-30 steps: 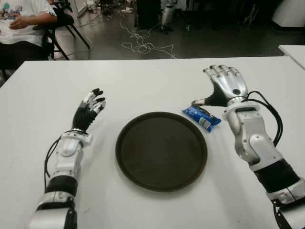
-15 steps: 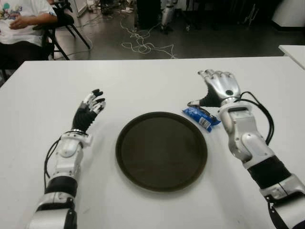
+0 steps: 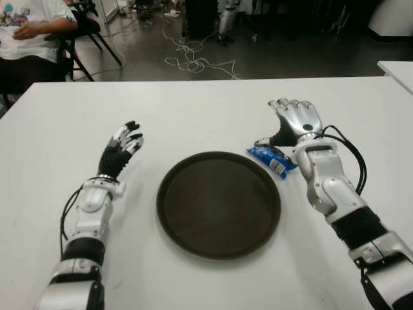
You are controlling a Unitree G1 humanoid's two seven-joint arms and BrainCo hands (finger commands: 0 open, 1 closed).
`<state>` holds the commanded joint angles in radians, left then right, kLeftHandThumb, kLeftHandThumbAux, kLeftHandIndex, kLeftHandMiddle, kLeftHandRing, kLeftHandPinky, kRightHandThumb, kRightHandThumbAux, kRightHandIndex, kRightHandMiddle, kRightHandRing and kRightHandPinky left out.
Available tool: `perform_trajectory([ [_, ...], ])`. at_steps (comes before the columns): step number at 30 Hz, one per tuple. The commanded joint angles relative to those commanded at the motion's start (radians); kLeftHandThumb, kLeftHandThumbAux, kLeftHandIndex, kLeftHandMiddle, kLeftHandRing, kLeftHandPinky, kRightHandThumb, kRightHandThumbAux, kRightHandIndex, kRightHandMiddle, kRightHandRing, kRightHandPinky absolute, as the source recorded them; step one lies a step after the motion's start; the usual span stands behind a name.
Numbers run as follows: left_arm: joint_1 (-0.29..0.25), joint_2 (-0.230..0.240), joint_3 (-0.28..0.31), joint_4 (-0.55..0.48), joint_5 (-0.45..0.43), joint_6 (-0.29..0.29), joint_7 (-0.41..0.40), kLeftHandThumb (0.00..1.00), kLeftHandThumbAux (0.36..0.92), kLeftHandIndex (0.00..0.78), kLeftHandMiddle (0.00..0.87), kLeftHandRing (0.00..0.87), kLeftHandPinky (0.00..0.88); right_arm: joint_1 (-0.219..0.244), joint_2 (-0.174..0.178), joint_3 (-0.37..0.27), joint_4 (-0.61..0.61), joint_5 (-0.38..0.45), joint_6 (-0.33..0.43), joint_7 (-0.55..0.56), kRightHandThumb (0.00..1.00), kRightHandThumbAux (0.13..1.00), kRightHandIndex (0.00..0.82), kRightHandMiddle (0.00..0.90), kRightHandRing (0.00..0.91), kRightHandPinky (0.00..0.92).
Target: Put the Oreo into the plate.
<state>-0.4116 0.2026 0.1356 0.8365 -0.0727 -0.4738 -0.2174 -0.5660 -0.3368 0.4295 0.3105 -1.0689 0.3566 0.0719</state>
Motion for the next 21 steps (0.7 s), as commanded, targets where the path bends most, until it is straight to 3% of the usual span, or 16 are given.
perform_trajectory([
  [11, 0.004, 0.001, 0.0, -0.002, 0.007, -0.006, 0.01, 0.184, 0.557, 0.073, 0.145, 0.147, 0.171, -0.026, -0.003, 0.0, 0.056, 0.004, 0.002, -0.001, 0.0, 0.444, 0.11, 0.145, 0.144, 0.151],
  [21, 0.013, 0.002, -0.003, -0.014, 0.012, -0.015, 0.013, 0.181, 0.549, 0.075, 0.142, 0.137, 0.154, -0.044, -0.002, -0.002, 0.119, 0.018, -0.006, -0.045, 0.0, 0.465, 0.153, 0.187, 0.19, 0.211],
])
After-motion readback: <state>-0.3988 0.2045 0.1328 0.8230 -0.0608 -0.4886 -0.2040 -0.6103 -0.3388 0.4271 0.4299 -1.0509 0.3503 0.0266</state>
